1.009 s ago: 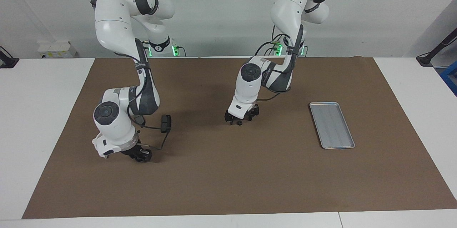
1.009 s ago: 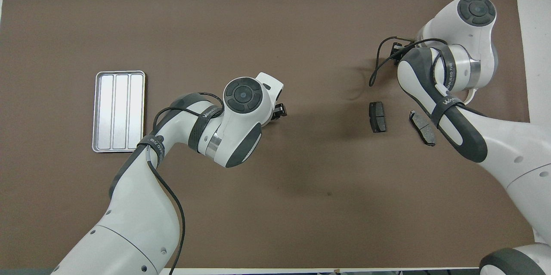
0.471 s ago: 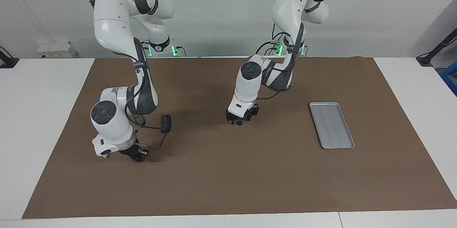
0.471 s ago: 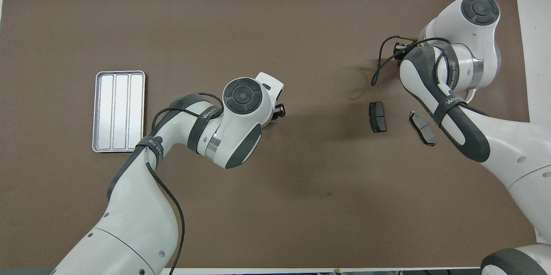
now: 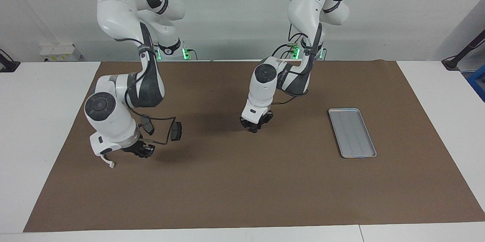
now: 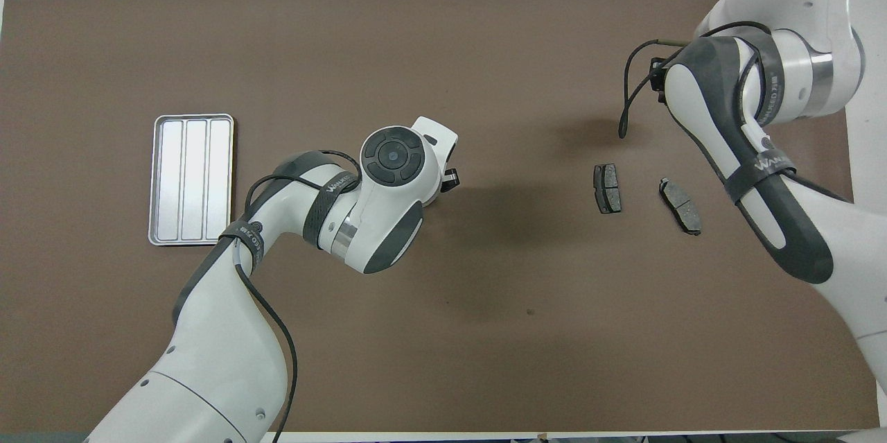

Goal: Pick bearing gear from pile to tray

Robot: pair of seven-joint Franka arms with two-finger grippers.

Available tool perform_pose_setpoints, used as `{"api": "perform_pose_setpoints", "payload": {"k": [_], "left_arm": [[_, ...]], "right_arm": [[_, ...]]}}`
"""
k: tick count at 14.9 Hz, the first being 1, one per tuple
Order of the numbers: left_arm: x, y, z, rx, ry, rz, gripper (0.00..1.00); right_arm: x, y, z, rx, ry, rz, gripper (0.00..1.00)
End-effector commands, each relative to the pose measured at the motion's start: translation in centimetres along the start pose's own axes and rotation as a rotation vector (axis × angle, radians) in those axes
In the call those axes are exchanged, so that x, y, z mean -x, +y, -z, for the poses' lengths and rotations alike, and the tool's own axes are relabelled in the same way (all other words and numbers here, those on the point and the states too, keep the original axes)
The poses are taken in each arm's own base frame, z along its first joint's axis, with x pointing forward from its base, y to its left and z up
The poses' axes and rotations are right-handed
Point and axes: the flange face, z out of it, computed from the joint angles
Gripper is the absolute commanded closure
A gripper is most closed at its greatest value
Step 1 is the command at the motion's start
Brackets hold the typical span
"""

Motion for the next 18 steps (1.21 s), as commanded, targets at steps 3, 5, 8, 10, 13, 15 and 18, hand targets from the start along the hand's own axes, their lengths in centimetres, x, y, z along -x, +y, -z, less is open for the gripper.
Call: {"api": "perform_pose_setpoints", "payload": {"k": [3,5,8,10,13,15,18], "left_arm": [[0.1,-0.6,0.7,-0.009,0.025,-0.003,1.0],[-2.1,-1.4,2.3,-0.056,0.062,-0.043,1.0],[-7.9,-6.5,6.8,-0.046,0.093,-0.019,1.0],[-11.4,-12.7,12.1,-0.05,0.111,-0.011,1.0],[-14.8,-25.4,20.3,-0.074,0.071,-0.05,1.0],[-15.8,-32.4,23.5,-0.069,0.061,-0.075,1.0],[-16.1,-39.2,24.5,-0.08,0.021,-0.124,1.0]], "right_arm": [[6.1,-3.0,8.8,0.016,-0.005,0.063,1.0],[8.5,-5.0,11.3,-0.049,-0.029,-0.043,1.0],[11.4,-8.3,12.9,-0.055,-0.058,-0.215,1.0],[12.0,-9.2,13.0,-0.055,-0.063,-0.263,1.0],[12.2,-9.5,13.0,-0.055,-0.065,-0.261,1.0],[12.4,-9.8,13.1,-0.057,-0.064,-0.277,1.0],[14.0,-13.0,13.0,-0.1,-0.093,-0.376,1.0]]}}
